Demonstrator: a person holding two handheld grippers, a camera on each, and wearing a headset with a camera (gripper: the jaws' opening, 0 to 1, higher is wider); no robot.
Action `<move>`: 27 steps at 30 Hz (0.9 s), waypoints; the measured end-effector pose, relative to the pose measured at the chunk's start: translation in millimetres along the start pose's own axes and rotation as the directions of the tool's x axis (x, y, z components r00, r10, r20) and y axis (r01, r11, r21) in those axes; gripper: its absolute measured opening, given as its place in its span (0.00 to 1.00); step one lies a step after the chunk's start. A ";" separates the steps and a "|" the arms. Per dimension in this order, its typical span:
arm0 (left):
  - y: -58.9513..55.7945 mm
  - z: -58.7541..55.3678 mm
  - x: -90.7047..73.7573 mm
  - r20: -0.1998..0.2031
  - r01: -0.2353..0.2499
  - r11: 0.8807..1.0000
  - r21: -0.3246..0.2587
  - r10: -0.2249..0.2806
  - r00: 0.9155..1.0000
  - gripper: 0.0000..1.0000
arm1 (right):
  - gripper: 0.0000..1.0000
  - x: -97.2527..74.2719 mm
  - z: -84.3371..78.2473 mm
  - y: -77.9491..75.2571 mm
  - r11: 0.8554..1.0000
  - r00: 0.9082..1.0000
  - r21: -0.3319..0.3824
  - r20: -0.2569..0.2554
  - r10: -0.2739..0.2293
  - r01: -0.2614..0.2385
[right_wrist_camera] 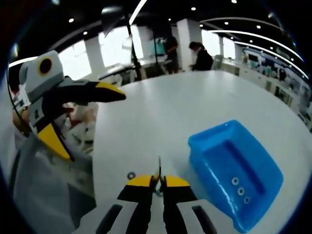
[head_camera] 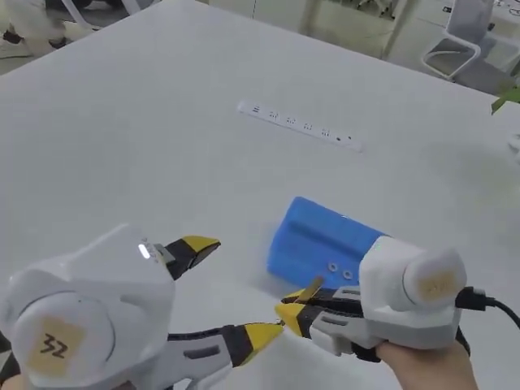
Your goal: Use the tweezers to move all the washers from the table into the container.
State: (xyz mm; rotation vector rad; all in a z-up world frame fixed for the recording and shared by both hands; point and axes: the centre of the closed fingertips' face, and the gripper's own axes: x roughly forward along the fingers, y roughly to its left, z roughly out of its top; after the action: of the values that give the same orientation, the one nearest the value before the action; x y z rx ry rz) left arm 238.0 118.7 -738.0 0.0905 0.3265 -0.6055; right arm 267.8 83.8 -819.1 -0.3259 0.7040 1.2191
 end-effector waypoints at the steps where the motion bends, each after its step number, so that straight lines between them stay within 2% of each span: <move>1: -0.1 0.0 0.1 0.000 0.001 1.000 0.001 -0.001 1.000 0.62 | 0.04 0.5 -0.7 0.7 1.000 1.000 -0.001 -0.005 0.004 -0.004; 4: 0.0 -0.6 0.4 -0.003 0.000 1.000 0.003 0.000 1.000 0.62 | 0.05 1.5 -0.5 2.9 1.000 1.000 -0.014 -0.009 0.009 -0.010; 11: -0.6 -0.9 0.8 -0.002 0.004 1.000 0.002 -0.004 1.000 0.62 | 0.04 4.3 -1.1 10.8 0.992 0.999 -0.128 -0.036 -0.004 -0.001; 17: -0.7 -1.5 0.7 -0.004 0.006 1.000 0.001 -0.006 1.000 0.62 | 0.04 4.8 -0.4 10.3 0.990 1.000 -0.138 -0.021 -0.012 0.009; 20: -1.3 -1.5 0.8 -0.005 0.009 1.000 0.005 -0.009 1.000 0.62 | 0.04 5.1 2.0 6.2 0.997 1.000 -0.083 0.017 -0.005 0.007; 22: -1.5 -1.2 0.7 -0.004 0.010 1.000 0.006 -0.010 1.000 0.62 | 0.04 4.5 3.4 2.8 1.000 0.999 -0.003 0.048 -0.006 0.007; 24: -1.2 -1.1 0.5 -0.003 0.009 1.000 0.003 -0.009 1.000 0.62 | 0.03 2.7 3.5 0.0 0.997 0.998 0.072 0.066 0.002 -0.007; 27: -0.4 -0.6 0.2 0.000 0.006 1.000 0.001 -0.006 1.000 0.62 | 0.03 -4.5 12.9 -5.8 0.997 0.994 0.073 0.110 -0.015 0.007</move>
State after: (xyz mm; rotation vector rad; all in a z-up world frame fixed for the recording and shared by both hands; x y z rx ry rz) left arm 237.8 118.4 -738.6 0.0909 0.3265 -0.6111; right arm 276.5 86.0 -807.3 -0.2005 0.6480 1.1892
